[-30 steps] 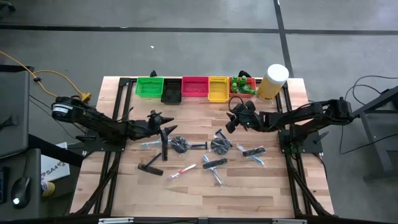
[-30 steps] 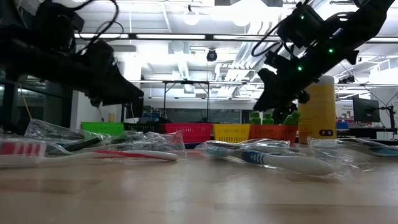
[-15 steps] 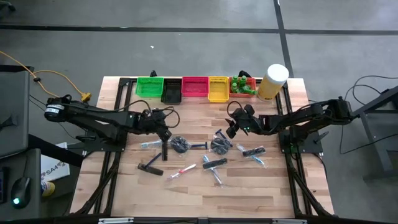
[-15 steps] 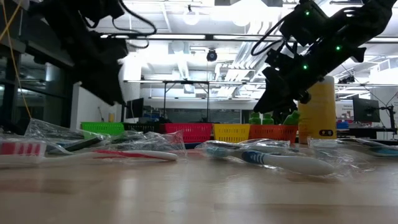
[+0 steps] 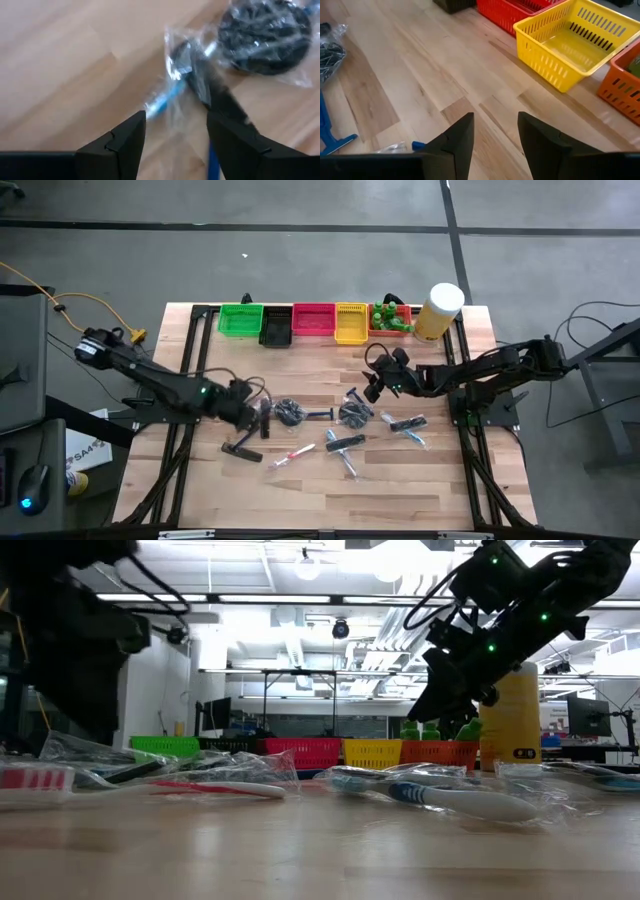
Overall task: Pick & Place Travel size toiletries
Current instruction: Put the black hair comb into the yellow basket
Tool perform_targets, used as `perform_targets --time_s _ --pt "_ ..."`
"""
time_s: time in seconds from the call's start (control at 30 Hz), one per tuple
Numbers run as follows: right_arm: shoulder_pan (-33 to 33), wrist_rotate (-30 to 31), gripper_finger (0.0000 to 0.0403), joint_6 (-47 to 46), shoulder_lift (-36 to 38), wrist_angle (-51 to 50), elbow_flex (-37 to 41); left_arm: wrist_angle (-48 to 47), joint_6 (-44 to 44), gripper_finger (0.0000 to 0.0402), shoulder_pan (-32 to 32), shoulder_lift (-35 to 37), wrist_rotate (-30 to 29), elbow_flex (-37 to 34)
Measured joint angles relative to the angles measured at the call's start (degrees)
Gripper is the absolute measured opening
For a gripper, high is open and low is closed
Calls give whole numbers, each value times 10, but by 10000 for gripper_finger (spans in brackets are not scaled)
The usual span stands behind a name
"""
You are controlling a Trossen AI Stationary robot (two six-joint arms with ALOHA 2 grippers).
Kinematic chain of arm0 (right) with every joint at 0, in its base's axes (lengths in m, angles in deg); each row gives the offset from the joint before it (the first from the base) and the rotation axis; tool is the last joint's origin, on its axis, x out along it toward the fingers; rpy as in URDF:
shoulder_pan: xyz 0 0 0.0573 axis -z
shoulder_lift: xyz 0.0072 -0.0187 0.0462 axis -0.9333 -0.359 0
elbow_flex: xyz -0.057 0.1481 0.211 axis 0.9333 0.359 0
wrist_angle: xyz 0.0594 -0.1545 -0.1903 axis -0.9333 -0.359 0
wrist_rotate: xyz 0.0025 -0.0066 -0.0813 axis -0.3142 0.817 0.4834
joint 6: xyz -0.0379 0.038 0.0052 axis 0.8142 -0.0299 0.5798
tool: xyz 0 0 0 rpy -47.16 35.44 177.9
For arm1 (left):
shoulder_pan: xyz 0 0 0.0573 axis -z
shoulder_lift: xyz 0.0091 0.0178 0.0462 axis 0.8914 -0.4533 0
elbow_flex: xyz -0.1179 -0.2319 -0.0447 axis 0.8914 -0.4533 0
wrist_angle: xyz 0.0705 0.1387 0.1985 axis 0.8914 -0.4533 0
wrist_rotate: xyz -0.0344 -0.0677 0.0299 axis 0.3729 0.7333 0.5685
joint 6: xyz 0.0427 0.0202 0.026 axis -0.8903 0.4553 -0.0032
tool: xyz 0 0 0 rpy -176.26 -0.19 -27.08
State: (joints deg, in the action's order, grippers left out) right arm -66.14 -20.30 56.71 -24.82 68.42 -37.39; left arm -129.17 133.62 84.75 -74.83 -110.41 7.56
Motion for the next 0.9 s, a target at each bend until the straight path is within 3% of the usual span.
perform_targets --time_s 0.43,0.9 --pt "-3 -17 144 -9 0 2 0 30 215 212 134 -20 -57 -2" --pt "-43 -38 142 29 0 49 0 69 263 212 129 -68 -67 -9"
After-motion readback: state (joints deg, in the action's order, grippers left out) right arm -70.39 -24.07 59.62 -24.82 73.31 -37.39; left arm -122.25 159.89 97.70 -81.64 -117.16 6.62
